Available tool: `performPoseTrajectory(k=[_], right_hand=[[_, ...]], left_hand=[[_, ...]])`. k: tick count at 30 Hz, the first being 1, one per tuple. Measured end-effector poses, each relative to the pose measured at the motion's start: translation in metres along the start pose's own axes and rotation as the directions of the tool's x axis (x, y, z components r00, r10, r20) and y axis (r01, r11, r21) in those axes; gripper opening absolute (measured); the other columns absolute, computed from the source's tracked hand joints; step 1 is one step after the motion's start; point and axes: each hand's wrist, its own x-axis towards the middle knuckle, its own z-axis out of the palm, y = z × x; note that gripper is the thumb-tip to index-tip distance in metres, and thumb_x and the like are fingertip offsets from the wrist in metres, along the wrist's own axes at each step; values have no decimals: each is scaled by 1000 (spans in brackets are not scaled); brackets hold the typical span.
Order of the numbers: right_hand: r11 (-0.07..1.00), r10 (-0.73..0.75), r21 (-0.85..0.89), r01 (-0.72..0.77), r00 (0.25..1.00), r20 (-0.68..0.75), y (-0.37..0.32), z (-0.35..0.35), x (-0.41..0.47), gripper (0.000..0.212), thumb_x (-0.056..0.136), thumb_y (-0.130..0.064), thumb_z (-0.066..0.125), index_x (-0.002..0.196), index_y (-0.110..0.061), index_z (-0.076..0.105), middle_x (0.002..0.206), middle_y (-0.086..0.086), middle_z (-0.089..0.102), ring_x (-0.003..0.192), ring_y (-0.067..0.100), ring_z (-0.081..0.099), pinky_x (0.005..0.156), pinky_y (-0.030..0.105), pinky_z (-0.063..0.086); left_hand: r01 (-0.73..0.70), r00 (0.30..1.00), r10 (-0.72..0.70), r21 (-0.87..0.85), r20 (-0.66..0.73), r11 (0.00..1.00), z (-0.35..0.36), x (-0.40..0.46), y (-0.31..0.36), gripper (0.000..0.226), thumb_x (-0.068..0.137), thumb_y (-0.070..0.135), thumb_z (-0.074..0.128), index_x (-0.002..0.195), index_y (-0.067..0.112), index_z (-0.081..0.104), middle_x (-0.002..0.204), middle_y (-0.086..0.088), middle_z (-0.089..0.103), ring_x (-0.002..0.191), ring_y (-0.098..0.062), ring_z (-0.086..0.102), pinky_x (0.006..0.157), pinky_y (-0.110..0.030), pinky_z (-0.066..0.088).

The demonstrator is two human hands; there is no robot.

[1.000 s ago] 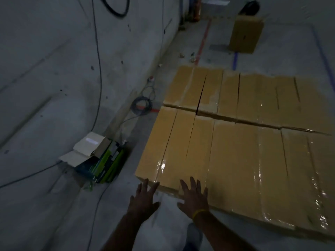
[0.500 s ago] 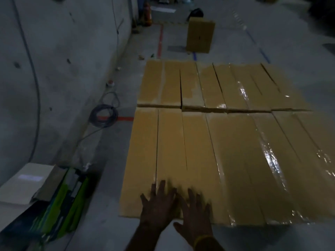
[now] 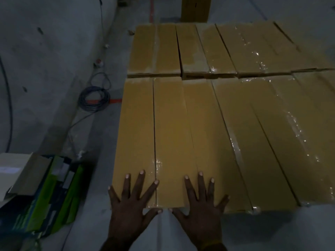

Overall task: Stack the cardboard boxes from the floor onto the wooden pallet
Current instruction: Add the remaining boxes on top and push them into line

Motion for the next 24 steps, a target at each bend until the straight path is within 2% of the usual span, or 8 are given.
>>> performPoseTrajectory(k=[5, 10, 14, 17, 19, 20, 22, 24], right_hand=[[1000, 20, -2, -21, 999, -34, -2, 3, 1, 97, 79, -91, 29, 156, -32, 29, 165, 6, 21, 148, 42, 23, 99, 82, 16], [1000, 9, 7, -9, 1000, -20, -7, 2, 4, 101, 76, -93, 34, 157, -33, 27, 166, 8, 20, 147, 44, 23, 103, 81, 14], [1000, 21, 21, -21, 1000, -18, -7, 1, 14, 100, 76, -94, 17, 157, -36, 24, 166, 9, 18, 147, 46, 21, 103, 81, 18], [1000, 7, 15, -6, 999, -52, -8, -7, 28, 101, 74, -95, 13, 158, -41, 1, 168, 9, -2, 150, 46, 4, 107, 78, 8], [999, -25, 25, 26, 999, -38, -4, -6, 29, 103, 72, -95, 13, 153, -41, -21, 164, 7, -23, 150, 43, -13, 110, 73, -3], [999, -35, 33, 37, 999, -37, -2, -5, 26, 103, 73, -95, 15, 151, -41, -24, 163, 6, -27, 150, 41, -17, 110, 71, -7], [995, -79, 51, 80, 997, -18, 2, -9, 20, 104, 76, -93, 24, 150, -41, -28, 161, 4, -33, 149, 38, -23, 110, 67, -12], [989, -149, 35, 147, 988, 52, 13, -15, 16, 106, 80, -87, 37, 147, -41, -32, 159, 3, -36, 148, 35, -27, 111, 63, -13]], left_hand=[[-36, 999, 36, 18, -7, 999, -2, 7, -3, 75, 89, 82, 27, 154, 47, 21, 167, 0, 15, 149, -45, 18, 102, -81, 19], [-77, 996, 79, 30, -40, 997, 2, 13, -14, 78, 87, 82, 31, 155, 47, 19, 167, 0, 13, 149, -45, 16, 102, -81, 20], [-139, 989, 141, 52, -36, 989, 0, 28, -21, 79, 86, 82, 30, 155, 49, 11, 168, 2, 5, 149, -45, 12, 104, -80, 21], [-139, 990, 138, -6, -28, 990, -3, 43, -28, 78, 86, 86, 27, 152, 55, -1, 166, 9, -15, 151, -41, -7, 110, -76, 4], [-136, 990, 133, -84, -35, 987, -5, 44, -27, 77, 86, 86, 27, 151, 58, -2, 165, 12, -18, 151, -37, -14, 112, -71, -5], [-125, 992, 121, -115, -40, 985, -5, 39, -24, 76, 87, 85, 27, 151, 58, -1, 165, 12, -17, 151, -36, -15, 113, -68, -7], [-91, 995, 85, -132, -51, 987, -5, 30, -17, 77, 88, 82, 30, 153, 55, -1, 166, 10, -16, 151, -34, -15, 115, -65, -7], [-114, 992, 107, -100, -68, 988, -5, 24, -4, 79, 90, 75, 36, 156, 49, 2, 167, 5, -10, 152, -36, -7, 116, -67, 5]])
